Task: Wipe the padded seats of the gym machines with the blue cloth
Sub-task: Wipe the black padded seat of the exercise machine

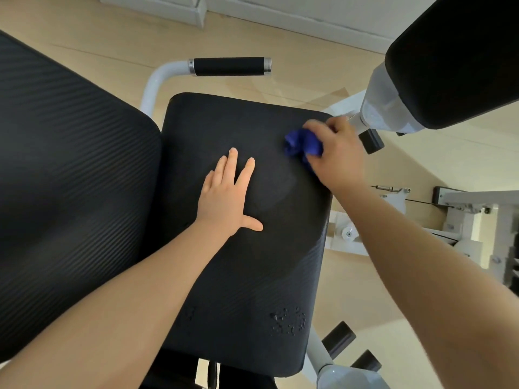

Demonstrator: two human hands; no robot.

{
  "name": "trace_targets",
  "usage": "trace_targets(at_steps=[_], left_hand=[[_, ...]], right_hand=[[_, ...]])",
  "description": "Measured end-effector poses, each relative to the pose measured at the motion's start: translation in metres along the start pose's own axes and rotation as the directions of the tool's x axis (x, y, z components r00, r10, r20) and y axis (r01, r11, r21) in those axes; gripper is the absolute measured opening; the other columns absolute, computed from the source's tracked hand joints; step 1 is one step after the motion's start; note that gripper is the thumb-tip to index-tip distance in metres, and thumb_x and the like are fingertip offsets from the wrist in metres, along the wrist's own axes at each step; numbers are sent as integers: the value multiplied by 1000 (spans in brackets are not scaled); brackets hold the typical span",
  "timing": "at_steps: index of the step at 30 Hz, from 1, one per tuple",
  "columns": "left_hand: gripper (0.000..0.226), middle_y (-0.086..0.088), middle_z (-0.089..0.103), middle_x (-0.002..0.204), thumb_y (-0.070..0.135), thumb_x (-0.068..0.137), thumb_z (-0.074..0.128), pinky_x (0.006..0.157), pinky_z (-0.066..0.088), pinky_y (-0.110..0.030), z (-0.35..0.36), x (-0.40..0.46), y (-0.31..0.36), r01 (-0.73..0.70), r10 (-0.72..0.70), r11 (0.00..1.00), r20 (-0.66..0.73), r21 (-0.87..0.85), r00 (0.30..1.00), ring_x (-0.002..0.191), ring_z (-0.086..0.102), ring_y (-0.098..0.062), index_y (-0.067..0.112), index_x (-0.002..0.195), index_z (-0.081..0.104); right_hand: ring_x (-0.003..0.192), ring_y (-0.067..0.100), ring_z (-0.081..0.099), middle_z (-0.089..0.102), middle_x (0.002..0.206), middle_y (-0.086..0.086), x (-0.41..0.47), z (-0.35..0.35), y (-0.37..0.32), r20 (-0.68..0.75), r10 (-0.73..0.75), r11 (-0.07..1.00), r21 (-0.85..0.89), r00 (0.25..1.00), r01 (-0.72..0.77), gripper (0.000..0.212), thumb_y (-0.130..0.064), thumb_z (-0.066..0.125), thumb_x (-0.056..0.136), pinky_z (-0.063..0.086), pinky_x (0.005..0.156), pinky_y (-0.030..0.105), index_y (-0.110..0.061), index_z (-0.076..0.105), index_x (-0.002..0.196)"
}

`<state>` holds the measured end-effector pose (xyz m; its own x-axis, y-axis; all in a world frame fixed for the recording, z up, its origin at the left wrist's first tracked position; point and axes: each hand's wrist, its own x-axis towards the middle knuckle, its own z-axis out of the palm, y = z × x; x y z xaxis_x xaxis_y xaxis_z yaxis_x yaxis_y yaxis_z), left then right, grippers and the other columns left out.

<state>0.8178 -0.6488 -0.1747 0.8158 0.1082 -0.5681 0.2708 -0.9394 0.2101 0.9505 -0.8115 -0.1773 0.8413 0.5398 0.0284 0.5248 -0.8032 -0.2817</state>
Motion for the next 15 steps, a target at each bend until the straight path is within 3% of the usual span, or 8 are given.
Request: trace_targets(at_steps=[1,3,5,7,9,12,14,15], left_hand=[[124,-10,-18,157,57,64,74,118,7,-42,1,0,-1,-3,3,1000,-1,-5,1000,146,-9,-29,24,149,-10],[123,-10,-19,157,58,64,73,118,6,-42,2,0,-2,-9,9,1000,-4,-9,1000,146,-10,-29,23,149,-11],[122,-11,-19,157,57,65,73,118,6,-42,2,-2,-2,-20,20,1000,-15,-9,1000,146,-11,-29,23,149,-10],[121,-11,-18,157,56,67,72,118,7,-42,3,-5,-2,-30,29,999,-32,-11,999,146,-10,-29,22,149,-10],[118,-11,-19,157,57,69,70,118,6,-41,4,-6,-4,-33,32,999,-42,-15,999,146,-11,-29,22,149,-10],[119,-11,-20,156,61,69,67,118,4,-41,7,-7,-6,-45,44,999,-43,-4,998,146,-12,-29,22,148,-12],[121,-11,-21,156,61,68,68,118,4,-41,7,-6,-7,-45,45,999,-43,-10,998,145,-13,-29,22,148,-14],[122,-11,-22,156,61,68,68,118,3,-41,7,-7,-7,-35,34,999,-42,-24,999,145,-14,-29,22,148,-15]], right_hand=[[87,35,55,55,105,17,2,4,-5,-50,126,992,4,991,-126,38,-23,61,78,46,64,33,-20,61,115],[85,35,54,56,103,17,-20,16,-25,-73,130,991,15,989,-129,39,-20,66,74,41,63,30,-19,63,112],[78,34,55,58,100,16,-60,22,-46,15,-114,993,25,993,114,40,-22,70,70,47,59,33,-19,64,109],[73,31,55,60,97,13,-81,20,-45,140,-345,938,35,928,344,36,-28,65,72,47,56,34,-22,65,108],[74,32,55,60,96,12,-64,15,-31,184,-382,923,20,906,385,39,-34,53,72,45,60,35,-25,64,108],[80,37,54,58,99,17,-36,13,-17,-2,-107,993,-43,994,107,39,-29,54,73,44,68,38,-20,64,109],[82,38,52,57,102,18,-42,21,-32,-107,87,996,-13,990,-89,37,-22,62,73,45,70,38,-17,64,110],[82,38,52,57,102,18,-51,26,-44,-98,103,995,9,990,-103,38,-21,64,71,46,69,39,-17,63,109]])
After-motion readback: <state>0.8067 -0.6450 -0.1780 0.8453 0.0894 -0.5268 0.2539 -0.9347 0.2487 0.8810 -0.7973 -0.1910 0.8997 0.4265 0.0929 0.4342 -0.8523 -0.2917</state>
